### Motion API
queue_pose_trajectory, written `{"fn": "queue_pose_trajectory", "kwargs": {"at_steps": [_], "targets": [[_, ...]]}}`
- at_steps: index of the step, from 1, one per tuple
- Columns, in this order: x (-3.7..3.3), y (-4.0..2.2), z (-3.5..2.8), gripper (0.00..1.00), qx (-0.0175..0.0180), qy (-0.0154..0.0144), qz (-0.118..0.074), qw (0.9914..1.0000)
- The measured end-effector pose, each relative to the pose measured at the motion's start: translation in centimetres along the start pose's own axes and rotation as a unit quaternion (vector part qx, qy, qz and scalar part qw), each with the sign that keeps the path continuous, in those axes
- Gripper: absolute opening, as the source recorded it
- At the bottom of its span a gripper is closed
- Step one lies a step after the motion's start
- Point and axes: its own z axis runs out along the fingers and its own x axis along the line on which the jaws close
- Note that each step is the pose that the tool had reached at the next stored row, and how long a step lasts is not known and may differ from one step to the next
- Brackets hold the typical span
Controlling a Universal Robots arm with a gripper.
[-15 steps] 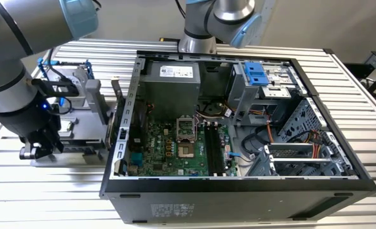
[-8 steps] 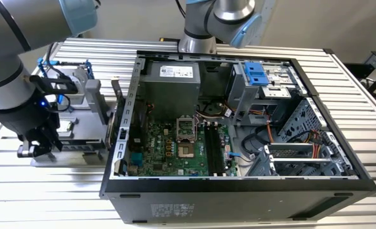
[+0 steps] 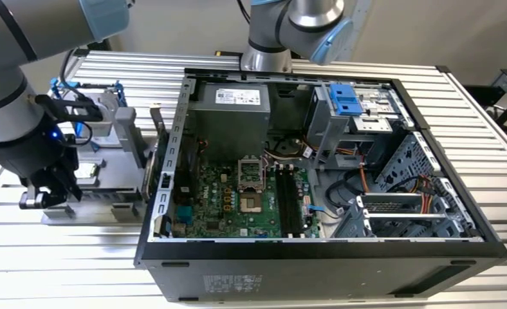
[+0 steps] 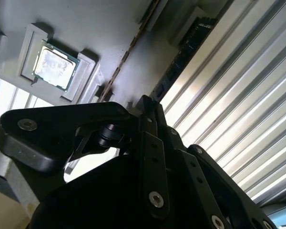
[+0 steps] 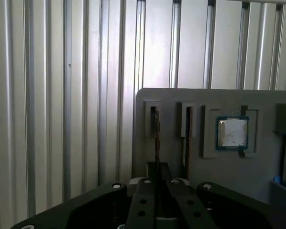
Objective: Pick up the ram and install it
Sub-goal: 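Pick up the ram and move it above insertion slot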
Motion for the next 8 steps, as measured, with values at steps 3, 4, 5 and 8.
{"fn": "queue_pose_trajectory", "kwargs": {"at_steps": [3, 4, 5, 8], "targets": [[-0.03, 0.00, -0.48, 0.00, 0.0000, 0.0000, 0.000, 1.00000], [-0.04, 0.01, -0.65, 0.00, 0.0000, -0.0001, 0.000, 1.00000], [-0.04, 0.01, -0.81, 0.00, 0.0000, -0.0001, 0.000, 1.00000], [-0.06, 0.01, -1.23, 0.00, 0.0000, -0.0002, 0.000, 1.00000]]}}
